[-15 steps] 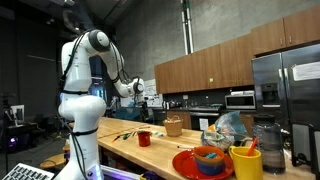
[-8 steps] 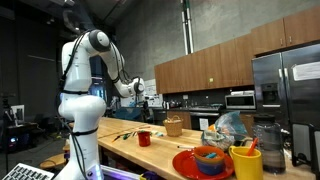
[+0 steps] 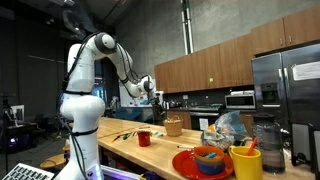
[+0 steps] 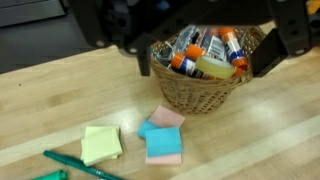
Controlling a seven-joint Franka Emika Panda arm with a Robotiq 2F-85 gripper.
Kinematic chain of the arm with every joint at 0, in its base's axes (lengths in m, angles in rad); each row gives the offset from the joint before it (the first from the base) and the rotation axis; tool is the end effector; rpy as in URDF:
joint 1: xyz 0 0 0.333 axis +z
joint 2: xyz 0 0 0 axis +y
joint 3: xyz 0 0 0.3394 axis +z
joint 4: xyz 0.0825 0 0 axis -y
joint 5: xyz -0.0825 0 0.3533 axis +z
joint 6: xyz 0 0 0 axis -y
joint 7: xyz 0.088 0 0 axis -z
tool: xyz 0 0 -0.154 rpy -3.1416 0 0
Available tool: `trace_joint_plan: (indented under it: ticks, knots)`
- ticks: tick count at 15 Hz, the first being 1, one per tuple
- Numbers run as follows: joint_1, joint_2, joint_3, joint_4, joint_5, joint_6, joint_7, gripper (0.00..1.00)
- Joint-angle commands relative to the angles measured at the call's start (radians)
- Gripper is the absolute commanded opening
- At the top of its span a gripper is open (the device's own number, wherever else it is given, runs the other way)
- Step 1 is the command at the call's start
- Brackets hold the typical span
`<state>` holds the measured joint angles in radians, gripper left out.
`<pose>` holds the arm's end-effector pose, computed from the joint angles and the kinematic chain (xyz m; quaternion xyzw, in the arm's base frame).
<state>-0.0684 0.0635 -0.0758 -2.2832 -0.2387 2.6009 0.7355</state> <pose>0.5321 -0.0780 0.3512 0.9309 -0.3344 0.1424 0.0362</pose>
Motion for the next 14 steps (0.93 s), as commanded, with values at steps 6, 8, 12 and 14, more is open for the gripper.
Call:
trace_joint_plan:
  ticks: [6,8,12,14]
  knots:
    - [0.006,0.175,-0.072,0.189,0.036,0.008,-0.075,1.00]
    - [0.017,0.189,-0.088,0.198,0.029,0.007,-0.055,1.00]
    - [0.032,0.198,-0.109,0.209,0.040,-0.032,-0.027,1.00]
    - [0.035,0.198,-0.111,0.209,0.050,-0.066,-0.010,1.00]
